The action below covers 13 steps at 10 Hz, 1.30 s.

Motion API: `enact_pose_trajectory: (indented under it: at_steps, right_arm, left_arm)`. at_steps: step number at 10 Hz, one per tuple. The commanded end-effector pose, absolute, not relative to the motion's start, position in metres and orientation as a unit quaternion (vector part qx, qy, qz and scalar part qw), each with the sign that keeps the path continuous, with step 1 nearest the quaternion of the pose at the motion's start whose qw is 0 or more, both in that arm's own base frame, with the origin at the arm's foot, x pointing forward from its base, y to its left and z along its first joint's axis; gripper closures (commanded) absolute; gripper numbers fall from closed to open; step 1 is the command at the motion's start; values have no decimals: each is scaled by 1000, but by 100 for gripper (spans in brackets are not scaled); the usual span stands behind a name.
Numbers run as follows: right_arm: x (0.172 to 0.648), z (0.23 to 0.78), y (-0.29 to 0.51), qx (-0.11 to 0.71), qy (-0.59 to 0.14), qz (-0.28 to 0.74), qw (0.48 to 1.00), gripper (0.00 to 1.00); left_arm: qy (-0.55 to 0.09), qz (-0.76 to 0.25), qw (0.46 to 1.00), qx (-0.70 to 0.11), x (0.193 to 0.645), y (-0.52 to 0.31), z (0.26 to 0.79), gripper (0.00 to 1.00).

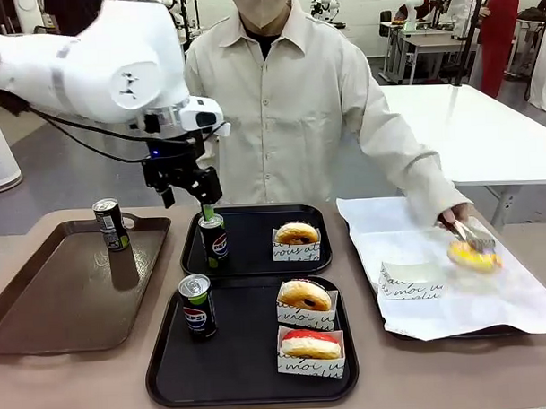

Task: Set up donuts and drinks on trays.
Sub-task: Pick up one Pepsi coke from the Handle tray and place it on the Flat Tray without a Pepsi coke.

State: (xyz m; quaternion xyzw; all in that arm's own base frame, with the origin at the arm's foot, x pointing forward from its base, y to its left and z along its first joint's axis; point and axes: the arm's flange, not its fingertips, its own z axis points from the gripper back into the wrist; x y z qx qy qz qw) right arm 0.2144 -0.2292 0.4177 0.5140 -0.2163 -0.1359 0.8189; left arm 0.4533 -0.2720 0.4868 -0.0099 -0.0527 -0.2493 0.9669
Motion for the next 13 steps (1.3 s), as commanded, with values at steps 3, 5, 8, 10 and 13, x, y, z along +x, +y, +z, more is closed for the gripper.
enact_pose_trajectory:
  at_steps: [3, 5, 8, 10, 13]
  right_arm:
    - [214, 417, -230, 519, -222, -130, 815, 0]
    - [214, 417, -230, 519, -222, -130, 815, 0]
    - [214, 417, -230, 519, -222, -130, 815, 0]
    - [214, 417, -230, 519, -222, -130, 815, 0]
    - [214, 417, -230, 519, -222, -130, 815, 0]
  left_arm:
    - [-83, -265, 960, -32, 386, -218, 495, 0]
    - [-90, -255, 962, -45, 370, -192, 494, 0]
    - [-57, -249, 964, -73, 367, -162, 486, 0]
    - [-76, -245, 965, -42, 368, -178, 494, 0]
    - [-76, -245, 965, -42, 368, -178, 494, 0]
